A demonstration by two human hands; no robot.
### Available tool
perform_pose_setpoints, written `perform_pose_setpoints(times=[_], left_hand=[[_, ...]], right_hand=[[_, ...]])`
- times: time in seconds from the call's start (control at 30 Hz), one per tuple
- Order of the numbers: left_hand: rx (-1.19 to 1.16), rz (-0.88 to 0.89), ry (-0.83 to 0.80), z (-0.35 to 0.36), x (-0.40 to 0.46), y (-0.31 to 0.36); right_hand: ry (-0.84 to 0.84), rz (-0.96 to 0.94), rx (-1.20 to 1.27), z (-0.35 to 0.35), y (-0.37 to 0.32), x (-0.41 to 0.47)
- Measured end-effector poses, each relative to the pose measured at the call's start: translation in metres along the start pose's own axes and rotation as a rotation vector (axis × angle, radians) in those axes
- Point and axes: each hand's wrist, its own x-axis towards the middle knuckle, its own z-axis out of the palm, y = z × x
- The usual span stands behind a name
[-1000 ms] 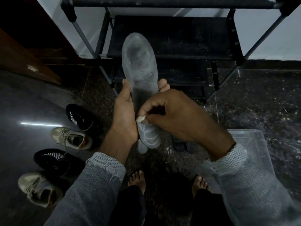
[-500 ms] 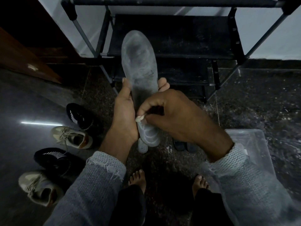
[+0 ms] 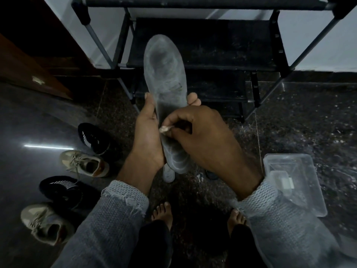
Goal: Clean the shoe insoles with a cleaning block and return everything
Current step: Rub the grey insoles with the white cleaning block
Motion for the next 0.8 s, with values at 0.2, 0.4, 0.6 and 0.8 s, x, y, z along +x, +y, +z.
perform_pose_setpoints(times=[0.2, 0.4, 0.6, 0.8], left_hand=[[-0.007, -0.002, -0.008, -0.002, 0.0, 0.002], [-0.016, 0.012, 0.012, 0.0, -0.001, 0.002], [-0.018, -0.024, 0.015, 0.001, -0.003, 0.0], [-0.039, 0.047, -0.034, -0.001, -0.003, 0.01]], right_hand=[[-0.12, -0.009, -0.032, -0.009, -0.005, -0.001], [-0.008, -0.005, -0.03, 0.003, -0.003, -0.001], [0.125, 0.04, 0.063, 0.007, 0.0, 0.002], [0.138, 0.07, 0.216, -0.003, 0.002, 0.003]])
